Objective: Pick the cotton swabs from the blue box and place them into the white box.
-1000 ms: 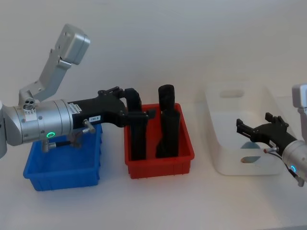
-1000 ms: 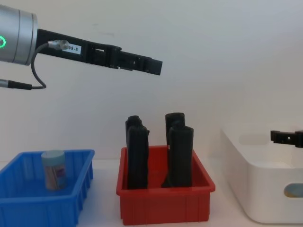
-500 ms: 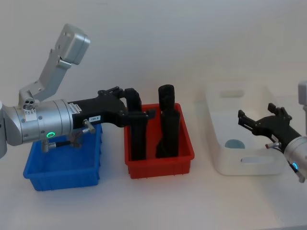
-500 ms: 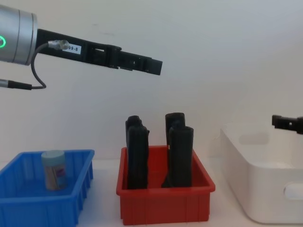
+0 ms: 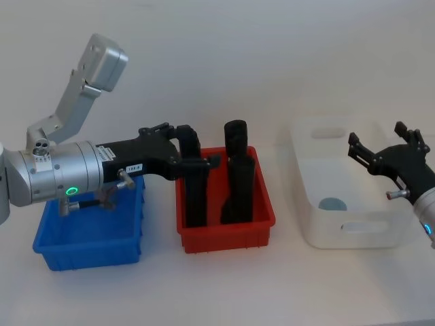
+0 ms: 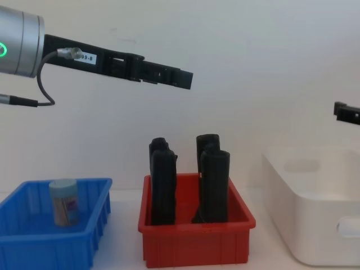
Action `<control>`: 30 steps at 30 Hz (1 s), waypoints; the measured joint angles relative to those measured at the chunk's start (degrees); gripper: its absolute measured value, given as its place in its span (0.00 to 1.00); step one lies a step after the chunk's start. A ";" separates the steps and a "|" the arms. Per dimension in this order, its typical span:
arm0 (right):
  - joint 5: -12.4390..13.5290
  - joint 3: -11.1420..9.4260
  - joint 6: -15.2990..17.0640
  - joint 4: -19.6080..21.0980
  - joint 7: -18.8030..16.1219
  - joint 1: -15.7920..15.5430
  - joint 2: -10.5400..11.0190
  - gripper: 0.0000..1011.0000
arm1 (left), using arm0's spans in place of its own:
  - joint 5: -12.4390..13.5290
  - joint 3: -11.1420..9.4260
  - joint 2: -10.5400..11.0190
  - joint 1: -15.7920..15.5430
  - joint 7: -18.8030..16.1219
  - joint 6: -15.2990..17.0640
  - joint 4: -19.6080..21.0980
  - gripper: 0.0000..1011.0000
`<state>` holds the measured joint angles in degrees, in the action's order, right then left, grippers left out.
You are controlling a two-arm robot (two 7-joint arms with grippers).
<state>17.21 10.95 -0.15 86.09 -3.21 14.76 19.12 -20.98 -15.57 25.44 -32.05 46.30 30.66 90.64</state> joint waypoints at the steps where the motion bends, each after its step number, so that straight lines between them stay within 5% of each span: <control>1: -0.09 -0.03 -0.27 0.23 0.11 -0.11 0.03 0.99 | 0.00 0.00 0.00 0.00 0.00 0.00 0.00 0.99; 21: -0.87 -0.37 -3.19 2.68 1.42 -1.61 0.43 0.99 | 0.06 -0.07 -0.02 0.20 -0.37 -0.30 0.01 0.99; 30: -0.87 0.18 -1.99 5.53 1.02 -4.79 0.38 0.99 | 1.03 -1.19 -0.38 2.14 -5.17 -3.41 0.28 0.99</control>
<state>16.34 11.13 -2.14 91.62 -2.19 9.97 19.51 -19.94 -16.76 25.06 -29.91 41.13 27.25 90.92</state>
